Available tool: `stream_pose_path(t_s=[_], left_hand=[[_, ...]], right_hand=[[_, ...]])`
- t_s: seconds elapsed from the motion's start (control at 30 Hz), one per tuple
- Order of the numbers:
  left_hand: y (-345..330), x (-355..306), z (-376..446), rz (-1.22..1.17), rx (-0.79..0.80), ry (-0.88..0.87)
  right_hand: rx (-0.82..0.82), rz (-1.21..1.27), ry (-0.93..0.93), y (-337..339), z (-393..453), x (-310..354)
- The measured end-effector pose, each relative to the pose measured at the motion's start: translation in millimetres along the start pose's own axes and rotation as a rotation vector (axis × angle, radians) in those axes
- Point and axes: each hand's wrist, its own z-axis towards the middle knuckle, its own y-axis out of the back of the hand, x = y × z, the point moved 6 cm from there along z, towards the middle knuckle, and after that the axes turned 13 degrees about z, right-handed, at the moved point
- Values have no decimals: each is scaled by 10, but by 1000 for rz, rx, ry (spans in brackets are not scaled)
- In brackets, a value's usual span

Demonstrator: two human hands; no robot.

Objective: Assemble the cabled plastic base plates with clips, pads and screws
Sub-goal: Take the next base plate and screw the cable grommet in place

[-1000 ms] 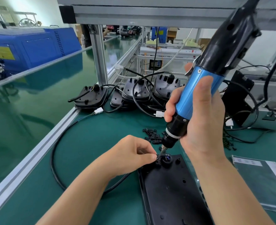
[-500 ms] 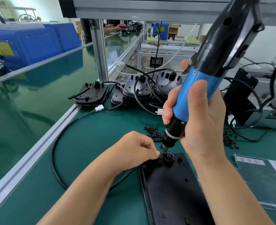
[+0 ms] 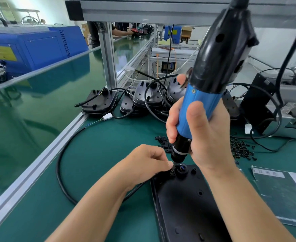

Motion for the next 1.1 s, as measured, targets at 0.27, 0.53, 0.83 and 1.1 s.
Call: stream_pose_path(t_s=[0.27,0.53,0.83,1.1], left_hand=[[-58,39,-49,-69,-46,-70],[-93,46,-89,-73,-93,-108],[-99,23,-158,32,-268,-142],[-101,-24,-200,61,-331,-162]], right_hand=[[57,10,-60,-43,15,-53],[60,66,-158,52,48,-142],[124,146,-215,75,93,-208],[123,170,-206,170,120,-199]])
